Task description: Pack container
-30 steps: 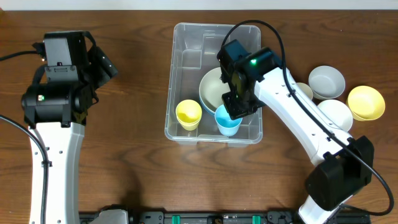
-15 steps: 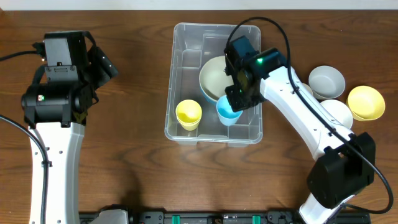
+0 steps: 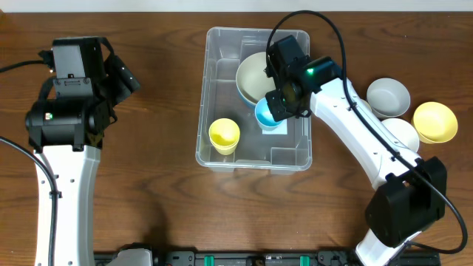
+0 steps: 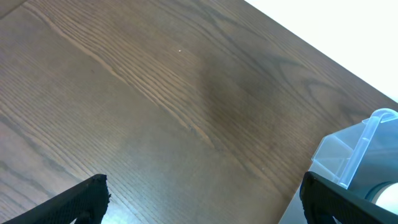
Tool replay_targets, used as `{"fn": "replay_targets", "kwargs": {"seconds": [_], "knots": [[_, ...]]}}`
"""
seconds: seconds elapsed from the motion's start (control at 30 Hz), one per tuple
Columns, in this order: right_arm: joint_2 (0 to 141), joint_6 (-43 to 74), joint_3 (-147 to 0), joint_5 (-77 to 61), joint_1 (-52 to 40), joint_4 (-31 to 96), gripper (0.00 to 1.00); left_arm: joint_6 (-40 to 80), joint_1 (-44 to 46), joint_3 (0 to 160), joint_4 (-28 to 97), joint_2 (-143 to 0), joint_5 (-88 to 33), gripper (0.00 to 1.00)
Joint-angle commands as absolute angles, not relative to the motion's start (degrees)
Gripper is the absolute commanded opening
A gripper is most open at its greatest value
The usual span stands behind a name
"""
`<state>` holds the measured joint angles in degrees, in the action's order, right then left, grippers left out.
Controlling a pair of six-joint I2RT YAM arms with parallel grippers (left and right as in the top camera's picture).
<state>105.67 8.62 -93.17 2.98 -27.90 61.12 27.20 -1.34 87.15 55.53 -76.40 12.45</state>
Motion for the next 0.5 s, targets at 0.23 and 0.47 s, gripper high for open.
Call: {"fn": "replay_targets", "kwargs": {"seconds": [0.23, 0.47], "knots": [[105.4, 8.1, -93.1, 6.9, -27.3, 57.0, 0.01, 27.3, -1.5, 87.8, 55.7, -76.7, 13.3, 0.98], [105.4, 7.8, -93.1, 2.1, -27.7, 58.1, 0.01, 27.3, -1.5, 87.8, 55.7, -76.7, 13.3, 0.98]]}}
